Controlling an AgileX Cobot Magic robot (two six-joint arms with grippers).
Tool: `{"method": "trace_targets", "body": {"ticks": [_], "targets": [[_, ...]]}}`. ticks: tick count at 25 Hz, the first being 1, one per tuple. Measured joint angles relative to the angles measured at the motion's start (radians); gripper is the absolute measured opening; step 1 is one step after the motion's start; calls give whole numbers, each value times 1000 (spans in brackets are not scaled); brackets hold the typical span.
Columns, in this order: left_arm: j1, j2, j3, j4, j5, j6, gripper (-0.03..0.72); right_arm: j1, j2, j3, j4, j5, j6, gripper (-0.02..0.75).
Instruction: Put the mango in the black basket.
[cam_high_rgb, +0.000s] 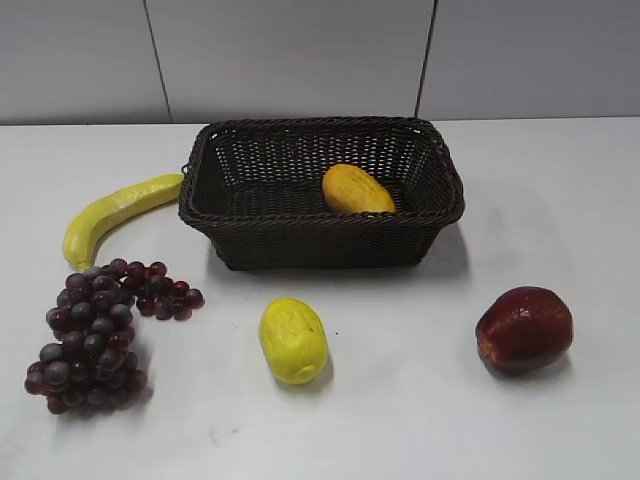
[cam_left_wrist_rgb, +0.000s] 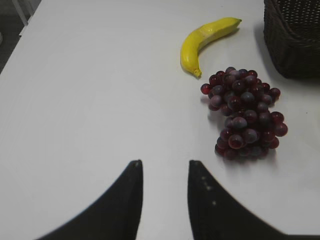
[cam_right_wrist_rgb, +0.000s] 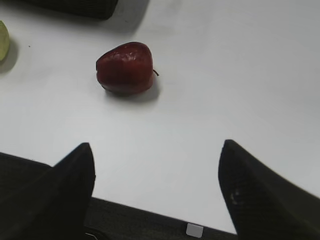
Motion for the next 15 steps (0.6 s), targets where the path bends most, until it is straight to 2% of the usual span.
{"method": "trace_targets", "body": {"ticks": [15], "targets": [[0,0,0,0,0,0,231,-14,-40,0,3,-4,0,592]]}}
